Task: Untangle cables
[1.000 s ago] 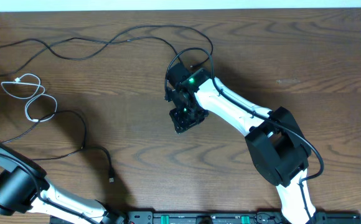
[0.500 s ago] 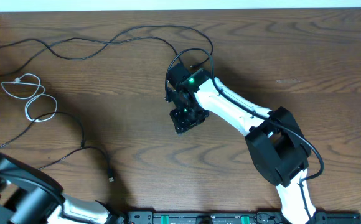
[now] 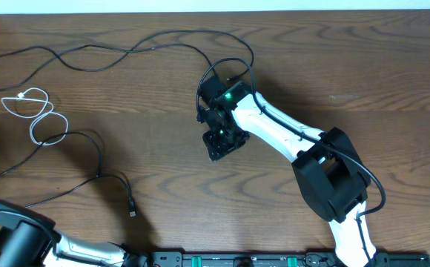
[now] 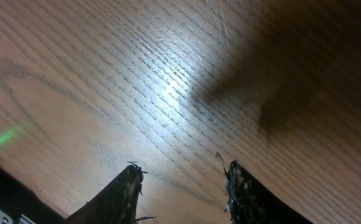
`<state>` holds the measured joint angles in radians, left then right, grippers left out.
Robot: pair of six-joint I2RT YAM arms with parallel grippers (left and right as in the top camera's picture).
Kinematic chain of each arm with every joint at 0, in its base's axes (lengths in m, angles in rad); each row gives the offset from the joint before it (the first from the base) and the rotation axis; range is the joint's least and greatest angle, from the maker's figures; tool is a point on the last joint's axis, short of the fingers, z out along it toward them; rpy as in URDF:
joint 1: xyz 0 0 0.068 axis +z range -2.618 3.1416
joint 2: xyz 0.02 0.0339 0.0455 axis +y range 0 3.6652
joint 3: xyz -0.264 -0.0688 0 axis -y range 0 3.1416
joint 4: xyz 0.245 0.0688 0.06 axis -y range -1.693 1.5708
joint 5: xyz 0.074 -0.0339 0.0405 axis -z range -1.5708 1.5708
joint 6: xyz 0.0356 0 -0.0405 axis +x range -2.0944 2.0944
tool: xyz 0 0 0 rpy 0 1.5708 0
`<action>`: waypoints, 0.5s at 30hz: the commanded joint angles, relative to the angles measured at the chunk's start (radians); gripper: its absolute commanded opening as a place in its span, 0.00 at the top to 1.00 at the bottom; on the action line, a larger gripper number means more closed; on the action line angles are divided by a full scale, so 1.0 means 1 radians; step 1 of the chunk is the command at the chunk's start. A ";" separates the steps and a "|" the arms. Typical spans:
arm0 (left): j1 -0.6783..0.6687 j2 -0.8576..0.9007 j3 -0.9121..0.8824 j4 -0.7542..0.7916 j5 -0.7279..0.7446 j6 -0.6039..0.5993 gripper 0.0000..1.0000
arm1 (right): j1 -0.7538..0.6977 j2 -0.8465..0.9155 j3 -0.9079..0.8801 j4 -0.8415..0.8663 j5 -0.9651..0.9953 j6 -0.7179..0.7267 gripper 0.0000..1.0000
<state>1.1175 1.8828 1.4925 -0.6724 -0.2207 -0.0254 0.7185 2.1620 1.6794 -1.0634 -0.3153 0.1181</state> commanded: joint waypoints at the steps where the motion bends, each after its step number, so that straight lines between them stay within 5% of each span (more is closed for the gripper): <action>1: 0.032 0.003 -0.003 0.000 0.030 -0.040 0.16 | 0.007 -0.008 -0.005 -0.001 0.001 -0.023 0.58; 6: 0.050 0.027 -0.004 -0.015 0.082 -0.052 0.16 | 0.007 -0.008 -0.005 0.005 0.002 -0.023 0.58; 11: 0.051 0.102 -0.004 -0.034 0.083 -0.063 0.46 | 0.007 -0.008 -0.005 0.005 0.002 -0.023 0.57; 15: 0.051 0.156 -0.004 -0.042 0.082 -0.063 0.48 | 0.007 -0.008 -0.005 0.004 0.002 -0.022 0.56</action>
<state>1.1633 1.9984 1.4925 -0.7071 -0.1509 -0.0788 0.7185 2.1620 1.6794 -1.0580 -0.3149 0.1123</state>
